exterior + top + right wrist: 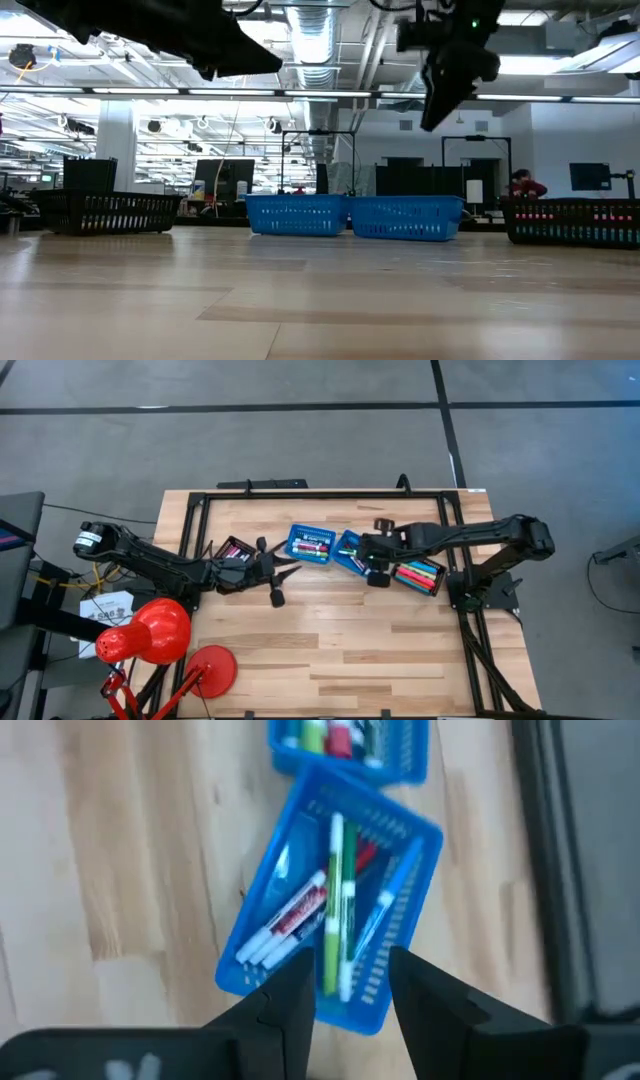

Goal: Pick & Place Markers
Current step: Return to Home Position

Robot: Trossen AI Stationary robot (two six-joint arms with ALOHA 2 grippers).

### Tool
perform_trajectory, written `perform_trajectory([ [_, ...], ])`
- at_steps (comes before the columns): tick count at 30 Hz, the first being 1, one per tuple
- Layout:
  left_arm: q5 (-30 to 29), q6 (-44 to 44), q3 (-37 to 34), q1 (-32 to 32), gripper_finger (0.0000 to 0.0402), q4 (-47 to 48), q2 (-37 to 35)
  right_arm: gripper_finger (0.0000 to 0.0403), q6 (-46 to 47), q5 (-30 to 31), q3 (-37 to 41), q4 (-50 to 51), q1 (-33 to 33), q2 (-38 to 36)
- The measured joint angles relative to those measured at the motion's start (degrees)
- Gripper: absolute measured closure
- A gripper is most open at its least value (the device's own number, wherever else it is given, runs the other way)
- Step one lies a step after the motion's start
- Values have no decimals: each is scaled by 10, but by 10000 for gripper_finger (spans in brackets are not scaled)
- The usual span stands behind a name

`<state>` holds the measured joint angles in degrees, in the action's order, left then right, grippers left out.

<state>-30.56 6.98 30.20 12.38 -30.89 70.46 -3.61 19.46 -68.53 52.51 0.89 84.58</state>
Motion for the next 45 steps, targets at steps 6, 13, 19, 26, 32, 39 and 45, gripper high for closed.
perform_trajectory([
  [6,-80,8,0,1,392,1,-3,284,28,0,-51,26,-5,0],
  [13,-192,64,0,34,387,62,-70,284,85,0,-48,19,-18,-52],
  [19,-171,-80,0,49,395,288,-218,284,27,-39,33,-84,-39,-156],
  [26,-102,-147,-20,49,394,411,-370,284,-15,-133,151,-202,-14,-322],
  [32,-84,-119,-83,49,394,409,-458,284,-21,-173,246,-266,25,-465],
  [39,4,-96,-123,49,392,393,-562,284,-8,-182,330,-281,59,-616],
  [45,134,-49,-159,49,392,375,-633,284,-3,-185,372,-283,70,-733],
])
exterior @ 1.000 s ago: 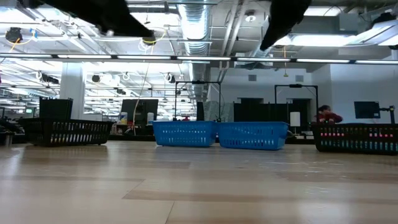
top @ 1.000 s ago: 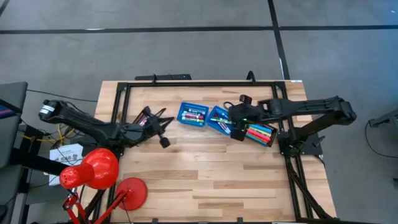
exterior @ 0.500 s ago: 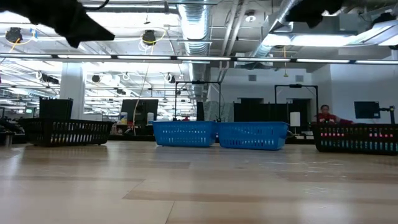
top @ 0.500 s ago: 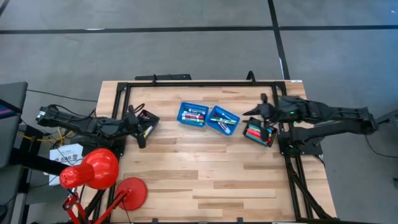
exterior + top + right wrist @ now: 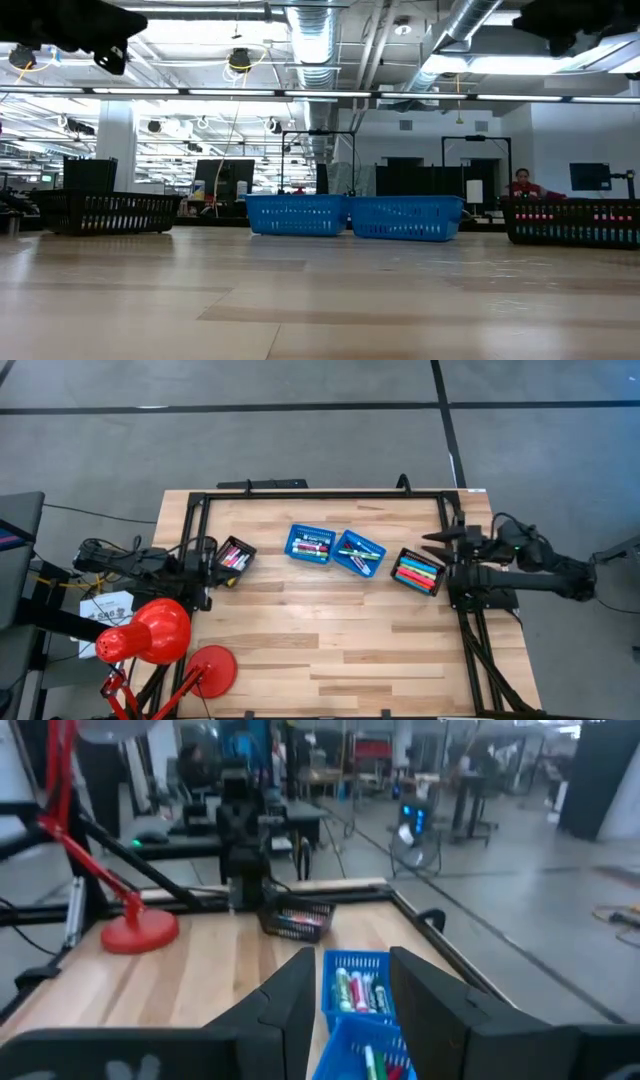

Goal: Pick & Place Markers
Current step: Return to Home Position

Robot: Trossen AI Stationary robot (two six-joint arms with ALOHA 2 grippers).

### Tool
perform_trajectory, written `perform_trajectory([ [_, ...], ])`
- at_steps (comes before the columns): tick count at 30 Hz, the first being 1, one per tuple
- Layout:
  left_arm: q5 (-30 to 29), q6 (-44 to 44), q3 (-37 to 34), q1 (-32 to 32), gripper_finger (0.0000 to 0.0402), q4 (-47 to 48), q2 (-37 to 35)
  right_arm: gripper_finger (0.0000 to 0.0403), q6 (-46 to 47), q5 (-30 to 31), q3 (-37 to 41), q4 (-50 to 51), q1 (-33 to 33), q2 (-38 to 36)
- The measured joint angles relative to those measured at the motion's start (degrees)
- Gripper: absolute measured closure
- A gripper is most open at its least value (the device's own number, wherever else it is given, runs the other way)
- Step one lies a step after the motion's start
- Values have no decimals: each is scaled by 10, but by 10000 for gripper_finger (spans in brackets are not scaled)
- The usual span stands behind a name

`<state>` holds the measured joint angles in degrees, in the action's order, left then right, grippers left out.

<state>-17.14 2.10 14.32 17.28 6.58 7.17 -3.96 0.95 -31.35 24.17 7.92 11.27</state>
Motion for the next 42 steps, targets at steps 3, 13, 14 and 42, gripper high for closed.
perform_trajectory([
  [3,3,45,-20,0,391,-7,-25,284,0,-23,12,7,0,-53],
  [13,95,101,-70,-1,394,-93,-72,284,-15,-50,33,1,2,-99],
  [14,95,101,-75,-2,395,-105,-72,284,-14,-50,36,7,2,-101],
  [42,189,49,-140,-128,393,-191,-70,284,81,-57,275,-278,-14,-111],
])
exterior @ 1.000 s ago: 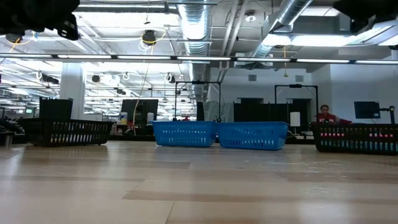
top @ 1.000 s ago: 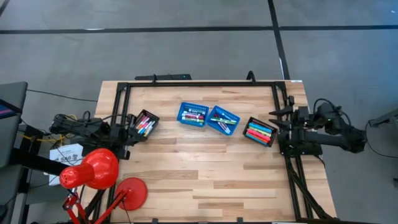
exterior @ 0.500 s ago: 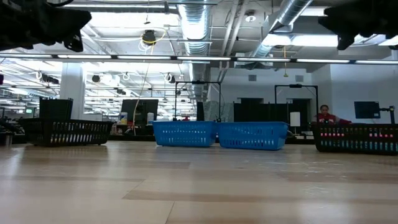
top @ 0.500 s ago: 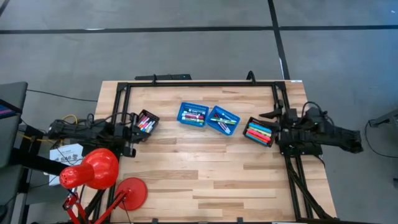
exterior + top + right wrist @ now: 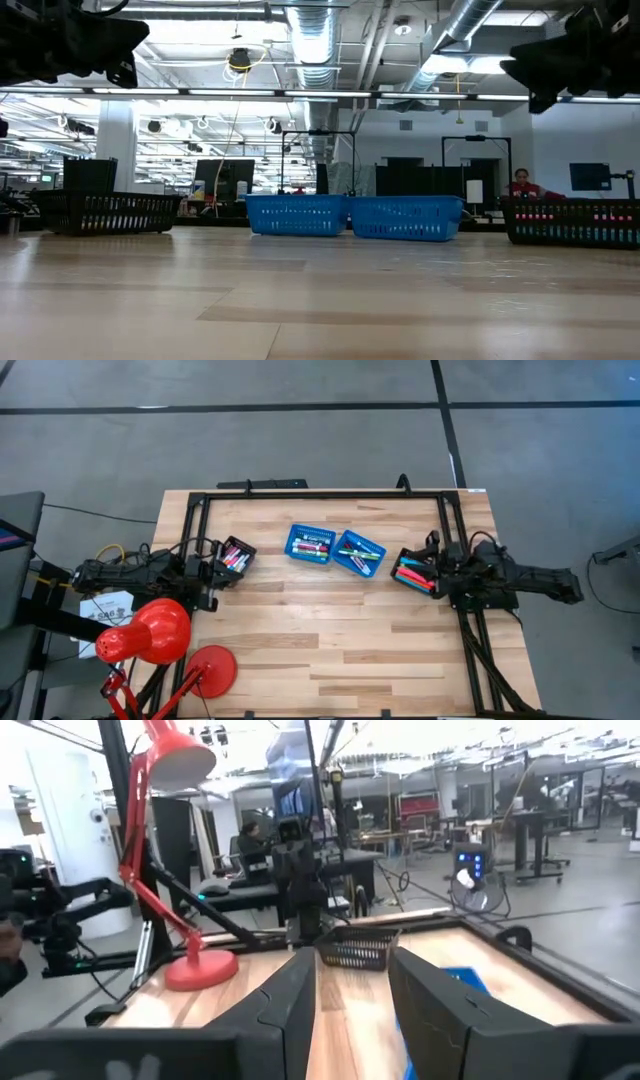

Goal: Pick & Place Markers
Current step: Return to Home Position

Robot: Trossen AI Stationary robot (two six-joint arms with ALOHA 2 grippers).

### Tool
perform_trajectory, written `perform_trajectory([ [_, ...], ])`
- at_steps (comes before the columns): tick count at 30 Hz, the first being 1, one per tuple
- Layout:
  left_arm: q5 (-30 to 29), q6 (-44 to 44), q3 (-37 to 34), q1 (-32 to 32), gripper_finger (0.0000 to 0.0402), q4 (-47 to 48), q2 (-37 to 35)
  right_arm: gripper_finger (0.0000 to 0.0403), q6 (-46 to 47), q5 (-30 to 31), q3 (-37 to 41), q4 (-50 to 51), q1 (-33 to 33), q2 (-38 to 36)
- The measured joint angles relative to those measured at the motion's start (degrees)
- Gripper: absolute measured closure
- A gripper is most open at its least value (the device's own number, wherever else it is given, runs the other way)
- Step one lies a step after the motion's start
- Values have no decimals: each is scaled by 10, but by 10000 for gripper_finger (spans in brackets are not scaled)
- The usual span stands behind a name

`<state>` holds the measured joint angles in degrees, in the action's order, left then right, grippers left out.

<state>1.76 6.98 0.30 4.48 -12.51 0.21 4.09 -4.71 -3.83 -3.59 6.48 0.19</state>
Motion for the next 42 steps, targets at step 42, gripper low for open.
perform_trajectory([
  [42,0,-4,0,-1,394,-5,149,284,-6,2,35,12,0,2],
])
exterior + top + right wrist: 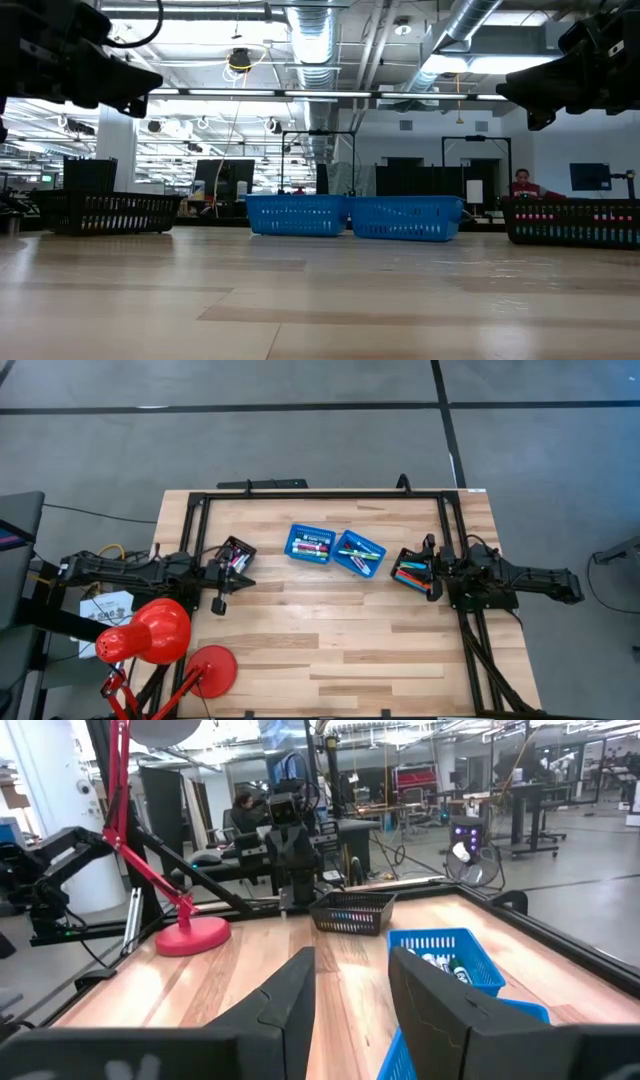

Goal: Pick & Place Markers
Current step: Return to Home Position

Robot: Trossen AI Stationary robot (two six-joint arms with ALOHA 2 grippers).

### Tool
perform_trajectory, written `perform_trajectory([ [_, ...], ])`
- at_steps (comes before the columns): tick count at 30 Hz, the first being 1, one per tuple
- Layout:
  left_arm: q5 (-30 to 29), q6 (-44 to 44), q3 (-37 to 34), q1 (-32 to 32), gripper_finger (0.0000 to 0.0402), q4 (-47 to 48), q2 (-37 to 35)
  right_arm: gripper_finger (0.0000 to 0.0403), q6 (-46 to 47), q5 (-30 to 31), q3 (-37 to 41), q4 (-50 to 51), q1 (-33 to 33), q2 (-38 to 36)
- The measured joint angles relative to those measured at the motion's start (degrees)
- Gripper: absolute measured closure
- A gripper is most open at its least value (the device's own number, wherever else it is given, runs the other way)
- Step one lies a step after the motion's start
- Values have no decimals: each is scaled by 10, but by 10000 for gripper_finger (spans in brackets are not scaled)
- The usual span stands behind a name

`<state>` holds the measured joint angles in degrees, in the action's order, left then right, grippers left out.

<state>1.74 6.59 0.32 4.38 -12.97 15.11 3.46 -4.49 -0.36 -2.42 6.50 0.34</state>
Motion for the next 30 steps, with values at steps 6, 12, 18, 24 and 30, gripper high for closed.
perform_trajectory([
  [6,0,0,0,0,394,0,8,284,0,0,0,0,0,0],
  [12,0,0,0,0,394,-1,8,284,0,0,0,0,0,0],
  [18,0,0,0,0,394,-3,8,284,0,0,0,0,0,0],
  [24,0,0,0,0,394,-4,8,284,0,0,0,0,0,0],
  [30,0,0,0,0,394,-4,8,284,0,0,1,0,0,0],
])
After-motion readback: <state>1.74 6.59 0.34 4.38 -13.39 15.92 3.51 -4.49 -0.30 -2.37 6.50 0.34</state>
